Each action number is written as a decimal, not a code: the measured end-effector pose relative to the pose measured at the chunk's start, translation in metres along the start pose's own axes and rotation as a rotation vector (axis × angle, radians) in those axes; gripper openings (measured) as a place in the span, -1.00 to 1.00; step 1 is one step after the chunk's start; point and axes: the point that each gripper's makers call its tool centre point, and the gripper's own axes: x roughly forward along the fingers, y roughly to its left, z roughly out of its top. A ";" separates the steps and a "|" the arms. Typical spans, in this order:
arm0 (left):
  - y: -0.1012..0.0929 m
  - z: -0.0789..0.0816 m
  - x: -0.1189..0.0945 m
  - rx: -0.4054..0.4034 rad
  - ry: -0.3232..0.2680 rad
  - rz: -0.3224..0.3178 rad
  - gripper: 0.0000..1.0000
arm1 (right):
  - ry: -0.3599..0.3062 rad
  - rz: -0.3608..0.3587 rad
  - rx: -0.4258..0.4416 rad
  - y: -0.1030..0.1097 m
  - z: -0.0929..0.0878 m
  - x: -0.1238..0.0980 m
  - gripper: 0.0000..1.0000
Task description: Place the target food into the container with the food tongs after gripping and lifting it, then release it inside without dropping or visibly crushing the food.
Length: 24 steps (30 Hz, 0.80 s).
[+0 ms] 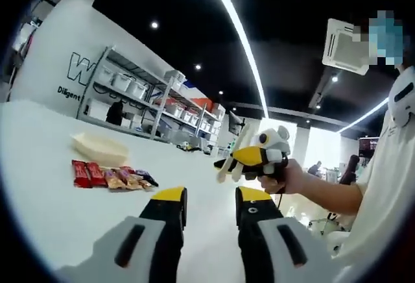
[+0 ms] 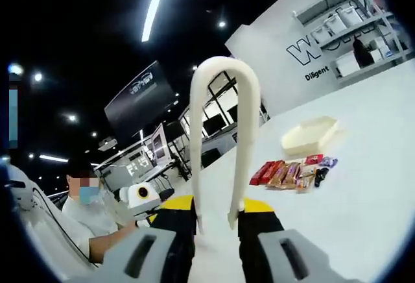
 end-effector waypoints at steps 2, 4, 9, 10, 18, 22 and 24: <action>0.007 -0.003 -0.002 0.020 0.022 0.034 -0.28 | 0.000 -0.029 -0.007 -0.007 0.001 0.002 -0.64; 0.013 -0.005 -0.003 0.034 0.036 0.063 -0.20 | 0.001 -0.049 -0.013 -0.013 0.002 0.003 -0.64; 0.024 -0.007 -0.007 0.066 0.060 0.135 0.02 | 0.015 -0.105 -0.041 -0.030 0.004 0.007 -0.64; 0.027 -0.009 -0.008 0.079 0.071 0.159 0.07 | 0.017 -0.113 -0.043 -0.033 0.006 0.009 -0.65; 0.056 -0.013 -0.019 0.118 0.106 0.334 0.63 | 0.005 -0.229 -0.076 -0.070 0.023 0.022 -0.66; 0.059 -0.012 -0.023 0.148 0.102 0.357 0.67 | -0.006 -0.287 -0.058 -0.092 0.031 0.029 -0.67; 0.061 -0.012 -0.025 0.147 0.106 0.370 0.68 | -0.014 -0.307 -0.048 -0.100 0.033 0.031 -0.67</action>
